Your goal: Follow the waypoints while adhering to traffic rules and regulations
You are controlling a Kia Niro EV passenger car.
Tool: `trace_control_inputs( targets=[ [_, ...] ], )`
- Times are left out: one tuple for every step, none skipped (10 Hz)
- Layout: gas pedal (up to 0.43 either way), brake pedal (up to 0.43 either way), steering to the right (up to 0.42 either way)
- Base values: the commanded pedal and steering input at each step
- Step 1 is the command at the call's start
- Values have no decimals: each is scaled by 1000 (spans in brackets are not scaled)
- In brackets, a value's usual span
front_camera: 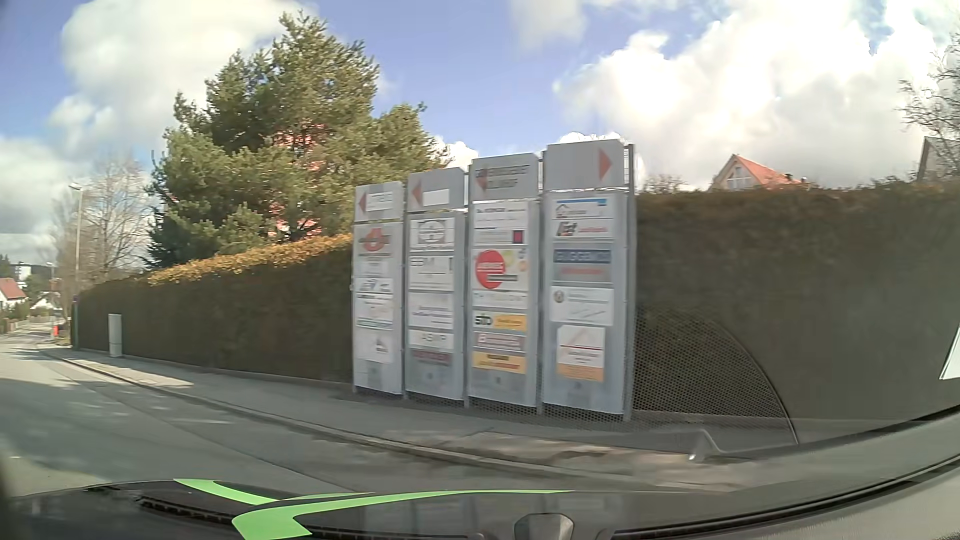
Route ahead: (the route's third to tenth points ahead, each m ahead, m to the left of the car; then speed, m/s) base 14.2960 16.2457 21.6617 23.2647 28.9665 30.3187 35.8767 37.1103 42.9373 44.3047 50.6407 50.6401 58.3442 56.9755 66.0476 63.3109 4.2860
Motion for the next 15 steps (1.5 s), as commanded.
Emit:
trace_control_inputs(
  targets=[
    [358,0,-670],
    [358,0,-642],
    [358,0,-606],
    [358,0,-580],
    [358,0,-546],
    [350,0,-509],
    [339,0,-462],
    [339,0,-400],
    [331,0,-359],
    [331,0,-302],
    [319,0,-256],
    [319,0,-207],
    [319,0,-180],
    [319,0,-155],
    [319,0,-144]
  ],
)
